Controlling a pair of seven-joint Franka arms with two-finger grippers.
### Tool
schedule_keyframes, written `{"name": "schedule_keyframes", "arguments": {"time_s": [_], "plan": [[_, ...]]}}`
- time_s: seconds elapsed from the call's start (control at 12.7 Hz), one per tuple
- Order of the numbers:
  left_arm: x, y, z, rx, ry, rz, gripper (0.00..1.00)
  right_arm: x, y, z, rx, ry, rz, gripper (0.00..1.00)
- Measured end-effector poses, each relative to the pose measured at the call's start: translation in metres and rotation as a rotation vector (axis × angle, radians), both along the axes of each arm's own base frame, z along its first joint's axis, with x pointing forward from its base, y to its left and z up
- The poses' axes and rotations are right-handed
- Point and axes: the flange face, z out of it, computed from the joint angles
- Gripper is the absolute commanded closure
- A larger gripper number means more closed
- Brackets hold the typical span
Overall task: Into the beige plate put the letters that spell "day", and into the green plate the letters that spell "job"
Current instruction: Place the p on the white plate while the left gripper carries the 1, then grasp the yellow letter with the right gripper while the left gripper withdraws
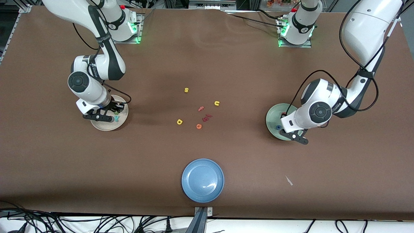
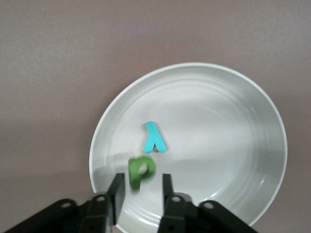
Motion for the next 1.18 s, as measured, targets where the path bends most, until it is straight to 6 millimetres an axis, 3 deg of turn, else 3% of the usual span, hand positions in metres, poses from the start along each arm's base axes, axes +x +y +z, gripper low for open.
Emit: {"name": "schedule_keyframes", "arguments": {"time_s": [0.08,0.16,0.24,0.47,0.63,0.79,1.18], "plan": [[-0.001,0.005,-0.009,0.024,-0.005,-0.027,0.72,0.002,0.002,0.002,0.001,-0.007,0.008,0.0],[-0.002,0.01,-0.016,0.042,-0.007,-0.046,0.11,0.005,0.008,0.005,0.004,-0.015,0.02,0.0],[-0.002,0.013,-0.019,0.047,-0.007,-0.05,0.0,0.008,0.016,0.009,0.008,-0.026,0.036,0.0],[0.004,0.014,-0.011,0.047,-0.029,-0.049,0.0,0.016,0.068,0.022,0.031,-0.03,0.118,0.0],[0.013,0.009,0.014,0.046,-0.076,-0.053,0.0,0.025,0.104,0.028,0.044,-0.017,0.153,0.0],[0.017,-0.002,0.054,0.052,-0.113,-0.05,0.0,0.034,0.132,0.028,0.056,-0.012,0.134,0.0],[0.032,-0.019,0.189,0.058,-0.114,0.026,0.0,0.04,0.206,0.007,0.092,-0.012,0.061,0.0]]}}
